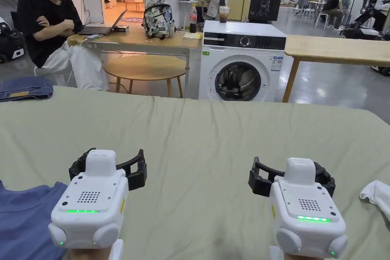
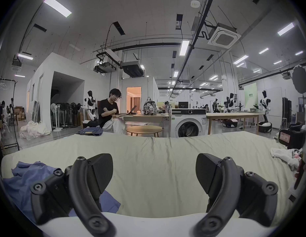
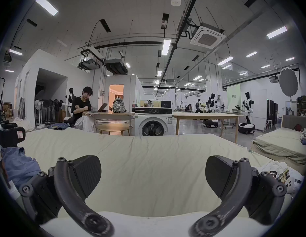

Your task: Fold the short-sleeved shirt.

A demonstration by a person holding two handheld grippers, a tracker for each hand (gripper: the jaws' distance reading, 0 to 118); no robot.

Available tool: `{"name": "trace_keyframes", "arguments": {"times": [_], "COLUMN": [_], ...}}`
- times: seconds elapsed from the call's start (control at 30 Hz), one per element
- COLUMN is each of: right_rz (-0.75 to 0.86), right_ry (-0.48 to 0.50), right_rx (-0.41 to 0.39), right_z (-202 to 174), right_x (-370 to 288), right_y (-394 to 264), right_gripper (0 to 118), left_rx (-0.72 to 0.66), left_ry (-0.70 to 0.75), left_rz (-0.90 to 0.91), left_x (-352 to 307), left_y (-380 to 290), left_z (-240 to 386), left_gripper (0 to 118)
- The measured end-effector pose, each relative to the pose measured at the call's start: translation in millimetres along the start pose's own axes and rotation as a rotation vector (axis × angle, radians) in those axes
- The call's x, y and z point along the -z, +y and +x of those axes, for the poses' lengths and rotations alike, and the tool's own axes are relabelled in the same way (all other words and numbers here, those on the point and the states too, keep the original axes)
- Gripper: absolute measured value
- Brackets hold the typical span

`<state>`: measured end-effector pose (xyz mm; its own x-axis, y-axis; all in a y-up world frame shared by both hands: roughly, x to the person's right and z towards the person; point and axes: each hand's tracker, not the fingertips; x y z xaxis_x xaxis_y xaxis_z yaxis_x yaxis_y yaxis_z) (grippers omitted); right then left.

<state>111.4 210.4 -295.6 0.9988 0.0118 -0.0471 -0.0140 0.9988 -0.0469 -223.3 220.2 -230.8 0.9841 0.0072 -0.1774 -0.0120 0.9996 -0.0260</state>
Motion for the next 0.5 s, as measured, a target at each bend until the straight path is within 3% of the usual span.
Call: {"name": "trace_keyframes", "arguments": {"times": [0.2, 0.23, 0.3, 0.37, 0.4, 0.43, 0.5], "right_rz": [-0.033, -0.041, -0.058, -0.068, -0.07, -0.069, -0.052], "right_ry": [-0.014, -0.012, -0.013, -0.013, -0.019, -0.039, -0.044], "right_rx": [-0.035, 0.01, 0.177, 0.377, 0.436, 0.461, 0.351], "right_z": [2.2, 5.1, 12.8, 22.1, 24.6, 26.1, 19.6], "right_x": [0.3, -0.1, -1.4, -1.9, -2.0, -1.9, -0.8], "right_y": [-1.6, -0.5, 4.0, 9.0, 10.8, 13.9, 19.6], "right_gripper": [118, 118, 118, 118, 118, 118, 118], "left_rx": [-0.045, -0.106, -0.261, -0.511, -0.607, -0.694, -0.542], "left_ry": [-0.008, -0.029, -0.061, -0.088, -0.097, -0.102, -0.041], "left_rz": [-0.02, -0.027, -0.034, -0.032, -0.034, -0.046, -0.056], "left_x": [-0.6, 0.0, 1.0, 4.9, 5.7, 5.9, 4.0], "left_y": [5.1, 6.7, 9.2, 5.8, 4.5, 2.6, 10.8], "left_z": [-7.1, -12.4, -24.5, -44.5, -50.9, -54.5, -45.3], "left_gripper": [100, 100, 100, 100, 100, 100, 100]}}
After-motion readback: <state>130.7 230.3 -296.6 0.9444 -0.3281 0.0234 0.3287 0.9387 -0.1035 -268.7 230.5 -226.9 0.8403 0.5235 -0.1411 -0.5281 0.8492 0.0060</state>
